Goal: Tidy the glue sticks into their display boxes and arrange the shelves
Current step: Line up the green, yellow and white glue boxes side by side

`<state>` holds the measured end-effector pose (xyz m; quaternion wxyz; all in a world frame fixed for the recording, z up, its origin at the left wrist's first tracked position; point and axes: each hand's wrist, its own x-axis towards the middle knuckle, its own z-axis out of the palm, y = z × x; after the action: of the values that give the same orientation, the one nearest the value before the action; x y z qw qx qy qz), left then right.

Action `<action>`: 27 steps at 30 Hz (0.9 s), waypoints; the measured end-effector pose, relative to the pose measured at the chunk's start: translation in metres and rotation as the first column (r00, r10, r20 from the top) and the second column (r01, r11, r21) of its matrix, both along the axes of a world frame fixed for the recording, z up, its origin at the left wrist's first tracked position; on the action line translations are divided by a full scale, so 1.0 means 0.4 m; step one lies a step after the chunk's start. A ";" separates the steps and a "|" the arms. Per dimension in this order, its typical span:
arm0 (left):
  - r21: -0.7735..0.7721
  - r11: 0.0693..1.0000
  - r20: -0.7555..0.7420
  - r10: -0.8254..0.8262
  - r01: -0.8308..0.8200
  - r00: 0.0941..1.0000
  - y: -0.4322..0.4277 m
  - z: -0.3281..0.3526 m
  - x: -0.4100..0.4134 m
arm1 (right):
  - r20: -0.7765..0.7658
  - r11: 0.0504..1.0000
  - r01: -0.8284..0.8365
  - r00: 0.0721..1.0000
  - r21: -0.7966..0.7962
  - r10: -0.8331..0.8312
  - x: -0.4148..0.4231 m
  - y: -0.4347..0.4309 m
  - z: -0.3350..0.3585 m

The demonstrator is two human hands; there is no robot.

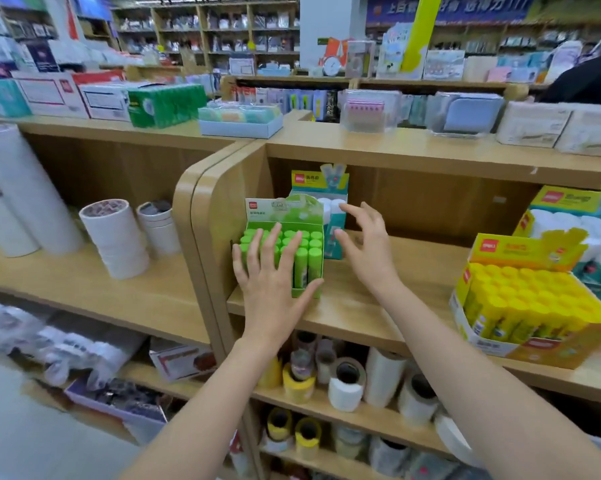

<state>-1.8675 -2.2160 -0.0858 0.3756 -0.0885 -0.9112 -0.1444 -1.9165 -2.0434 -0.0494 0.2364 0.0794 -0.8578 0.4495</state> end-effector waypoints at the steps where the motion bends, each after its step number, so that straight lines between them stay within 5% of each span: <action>1: 0.002 1.000 -0.015 -0.001 0.001 1.000 0.002 0.000 -0.006 | -0.001 1.000 -0.004 1.000 0.006 0.004 -0.016 0.001 0.000; 6: 0.032 0.999 -0.074 -0.007 0.009 0.997 0.005 -0.002 -0.030 | -0.137 0.998 0.048 0.990 0.030 -0.043 -0.055 0.001 0.003; 15: 0.099 0.994 -0.092 -0.029 0.038 0.995 0.025 -0.003 -0.040 | -0.151 0.962 0.269 0.954 0.055 -0.258 0.021 0.093 0.001; 22: 0.119 0.993 0.010 -0.021 0.019 1.000 0.031 -0.004 -0.012 | -0.101 0.908 0.404 0.913 0.113 -0.394 0.109 0.114 0.012; 27: 0.147 0.989 0.098 -0.015 0.000 0.995 0.035 -0.010 0.012 | -0.103 0.906 0.324 0.946 0.274 -0.307 0.119 0.089 0.025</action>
<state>-1.8626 -2.2021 -0.0898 0.3350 -0.0568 -0.9152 -0.2167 -1.8690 -2.0078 -0.0395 0.3165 -0.0140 -0.9082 0.2735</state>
